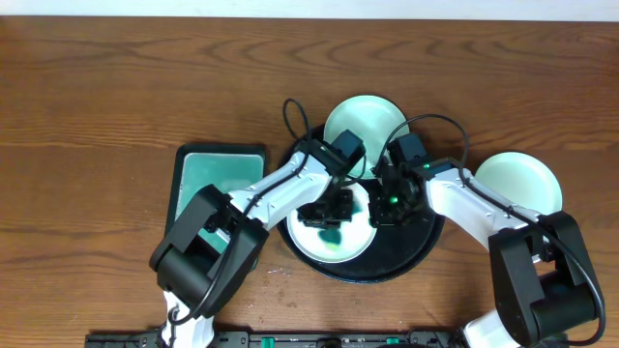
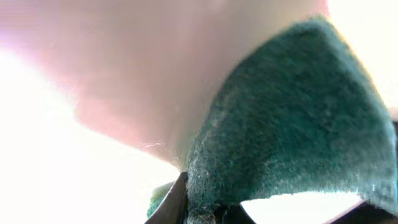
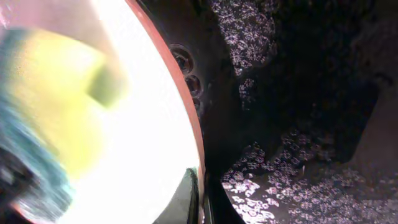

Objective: Clean dirty plates on tray and stack at the side

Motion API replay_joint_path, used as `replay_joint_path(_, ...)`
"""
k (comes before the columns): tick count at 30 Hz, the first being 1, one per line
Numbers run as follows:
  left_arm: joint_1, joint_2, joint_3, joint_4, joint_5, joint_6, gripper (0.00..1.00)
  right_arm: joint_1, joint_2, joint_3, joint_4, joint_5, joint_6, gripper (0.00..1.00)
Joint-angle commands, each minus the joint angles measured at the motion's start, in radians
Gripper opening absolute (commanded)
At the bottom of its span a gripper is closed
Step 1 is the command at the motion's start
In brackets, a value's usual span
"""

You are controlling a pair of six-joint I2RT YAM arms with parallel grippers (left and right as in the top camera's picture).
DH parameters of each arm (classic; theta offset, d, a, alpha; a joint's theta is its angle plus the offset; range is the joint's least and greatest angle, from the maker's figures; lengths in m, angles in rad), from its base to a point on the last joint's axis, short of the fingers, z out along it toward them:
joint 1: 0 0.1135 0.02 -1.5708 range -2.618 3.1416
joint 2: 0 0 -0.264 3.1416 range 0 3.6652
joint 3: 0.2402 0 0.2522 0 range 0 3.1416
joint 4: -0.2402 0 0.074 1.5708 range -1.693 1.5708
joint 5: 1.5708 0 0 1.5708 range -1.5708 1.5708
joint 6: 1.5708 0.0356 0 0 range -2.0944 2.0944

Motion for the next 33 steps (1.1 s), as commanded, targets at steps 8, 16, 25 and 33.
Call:
replay_joint_path(8, 0.127, -0.234, -0.044, -0.086, -0.354, -0.042, 0.07, 0.002, 0.029, -0.019, -0.016, 0.095, -0.024, 0.01)
replay_joint_path(16, 0.263, -0.472, -0.046, -0.165, -0.482, 0.028, 0.07, 0.002, 0.029, -0.019, -0.021, 0.103, -0.023, 0.01)
replay_joint_path(25, 0.5, -0.443, -0.283, -0.057, -0.445, 0.058, 0.07, 0.002, 0.029, -0.019, -0.016, 0.204, 0.078, 0.01)
replay_joint_path(33, 0.616, -0.475, -0.33, -0.042, -0.302, 0.132, 0.24, 0.002, 0.027, -0.011, 0.048, 0.203, 0.019, 0.01)
